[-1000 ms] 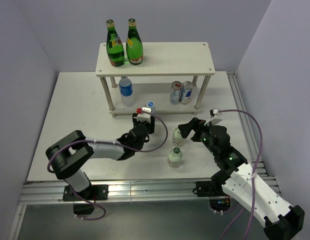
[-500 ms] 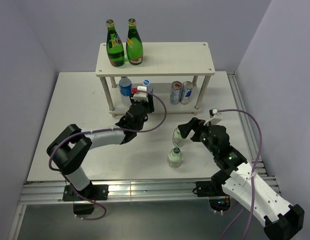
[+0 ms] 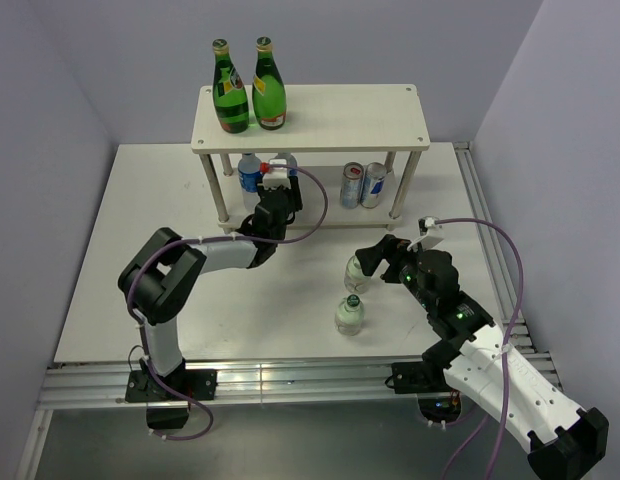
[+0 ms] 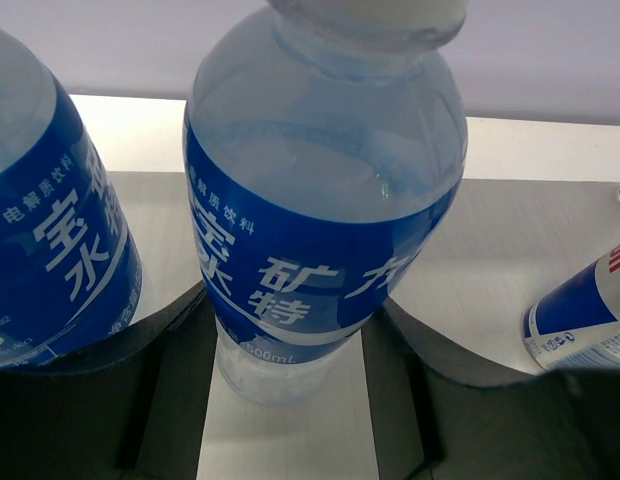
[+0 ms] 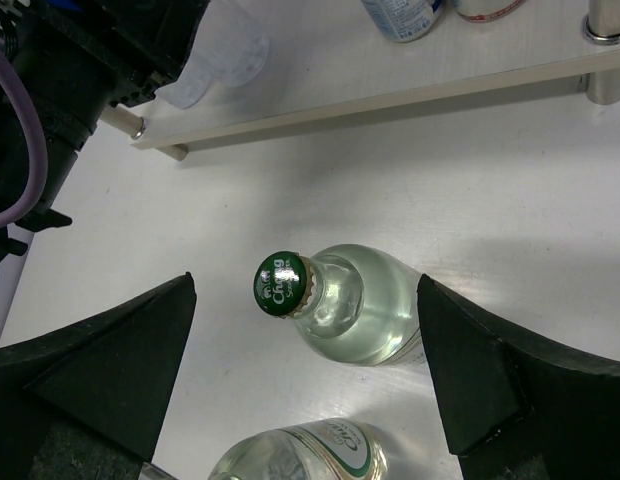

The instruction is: Place and organize the beverage onto the shelf

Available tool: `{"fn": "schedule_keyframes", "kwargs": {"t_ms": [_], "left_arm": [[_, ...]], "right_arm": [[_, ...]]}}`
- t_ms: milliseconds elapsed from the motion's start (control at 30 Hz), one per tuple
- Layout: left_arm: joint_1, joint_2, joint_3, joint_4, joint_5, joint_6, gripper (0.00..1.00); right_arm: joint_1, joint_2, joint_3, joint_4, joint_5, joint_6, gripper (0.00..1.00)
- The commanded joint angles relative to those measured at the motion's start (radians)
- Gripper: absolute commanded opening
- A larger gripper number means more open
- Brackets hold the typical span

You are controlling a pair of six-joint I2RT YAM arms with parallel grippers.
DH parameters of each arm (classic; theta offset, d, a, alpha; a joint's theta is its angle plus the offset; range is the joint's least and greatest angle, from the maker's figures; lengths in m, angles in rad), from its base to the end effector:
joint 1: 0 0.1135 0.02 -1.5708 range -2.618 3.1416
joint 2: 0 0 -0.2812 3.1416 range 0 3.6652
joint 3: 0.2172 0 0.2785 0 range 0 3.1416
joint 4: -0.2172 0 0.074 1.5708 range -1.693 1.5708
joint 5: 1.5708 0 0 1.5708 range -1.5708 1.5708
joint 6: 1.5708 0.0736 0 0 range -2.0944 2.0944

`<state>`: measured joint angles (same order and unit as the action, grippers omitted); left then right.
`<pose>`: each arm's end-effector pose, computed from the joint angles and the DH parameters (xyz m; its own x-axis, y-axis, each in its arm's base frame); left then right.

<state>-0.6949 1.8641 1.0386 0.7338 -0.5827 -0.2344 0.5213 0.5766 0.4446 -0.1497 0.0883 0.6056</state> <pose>0.3829 -0.2665 0.2111 -0.0948 -0.1734 -0.9803 0.0943 0.9787 -0.1823 0.1795 0.0956 0.2496 -0.4388 0.4019 -0.8037 -0.2102 0.8237 0.5267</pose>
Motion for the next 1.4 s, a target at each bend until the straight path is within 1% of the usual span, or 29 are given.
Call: {"fn": "schedule_keyframes", "kwargs": {"t_ms": [0,33,67,133,167,233,267,333,533,567,733,767,900,967,1033,1100,1167,1200,1233,1300,1333,1367], "left_arm": [[0.0,-0.013,0.06,0.078,0.004,-0.037,0.05],[0.0,-0.014,0.057,0.075,0.004,-0.039,0.09],[0.0,-0.023,0.046,0.072,0.006,-0.043,0.21],[0.0,-0.034,0.034,0.069,0.021,-0.045,0.34],[0.0,-0.039,0.025,0.065,0.024,-0.048,0.46],[0.0,-0.052,0.015,0.053,0.021,-0.048,0.56],[-0.002,-0.057,0.008,0.047,0.02,-0.046,0.64],[-0.003,-0.069,0.002,0.035,0.017,-0.046,0.69],[-0.02,-0.103,-0.032,0.009,0.011,-0.04,0.79],[-0.025,-0.118,-0.04,0.003,0.006,-0.036,0.86],[-0.087,-0.19,-0.103,-0.02,-0.052,-0.032,0.91],[-0.101,-0.224,-0.13,-0.037,-0.065,-0.037,0.93],[-0.191,-0.327,-0.205,-0.086,-0.159,-0.054,0.94],[-0.222,-0.406,-0.25,-0.126,-0.17,-0.086,0.94],[-0.268,-0.463,-0.288,-0.192,-0.204,-0.117,0.94],[-0.314,-0.543,-0.299,-0.302,-0.223,-0.149,0.94],[-0.353,-0.623,-0.314,-0.373,-0.246,-0.204,0.94],[-0.363,-0.649,-0.316,-0.449,-0.243,-0.218,0.94],[-0.371,-0.695,-0.313,-0.486,-0.232,-0.239,0.94],[-0.388,-0.735,-0.293,-0.585,-0.238,-0.269,0.94],[-0.393,-0.752,-0.266,-0.687,-0.239,-0.292,0.94],[-0.4,-0.784,-0.247,-0.73,-0.253,-0.305,0.93]], "right_arm": [[0.006,0.0,0.0,0.038,0.01,0.003,0.99],[0.005,-0.001,-0.001,0.038,0.01,0.003,0.98],[0.005,0.0,-0.001,0.038,0.008,0.003,0.98],[0.006,0.0,-0.001,0.039,0.008,0.003,0.98],[0.005,0.002,0.0,0.039,0.008,0.003,0.98],[0.005,0.003,-0.001,0.039,0.008,0.003,0.98],[0.005,0.002,-0.001,0.039,0.008,0.003,0.98],[0.005,0.003,-0.001,0.039,0.01,0.003,0.98],[0.005,-0.001,-0.001,0.035,0.019,0.003,0.99],[0.006,-0.004,0.0,0.036,0.024,0.002,0.98],[0.005,-0.02,-0.001,0.029,0.048,0.0,0.98],[0.005,-0.023,-0.003,0.027,0.056,0.0,0.98],[0.005,-0.027,-0.007,0.022,0.065,-0.007,0.99],[0.005,-0.032,-0.012,0.024,0.065,-0.012,1.0],[0.005,-0.032,-0.015,0.024,0.067,-0.02,1.0],[0.006,-0.023,-0.011,0.022,0.07,-0.024,1.0],[0.006,0.015,0.008,0.016,0.085,-0.03,0.99],[0.008,0.034,0.017,0.015,0.09,-0.036,0.99],[0.008,0.076,0.037,0.012,0.102,-0.041,0.98],[0.025,0.145,0.083,-0.014,0.143,-0.049,0.98],[0.037,0.166,0.097,-0.027,0.171,-0.05,0.97],[0.054,0.18,0.111,-0.037,0.248,-0.053,0.96]]}}
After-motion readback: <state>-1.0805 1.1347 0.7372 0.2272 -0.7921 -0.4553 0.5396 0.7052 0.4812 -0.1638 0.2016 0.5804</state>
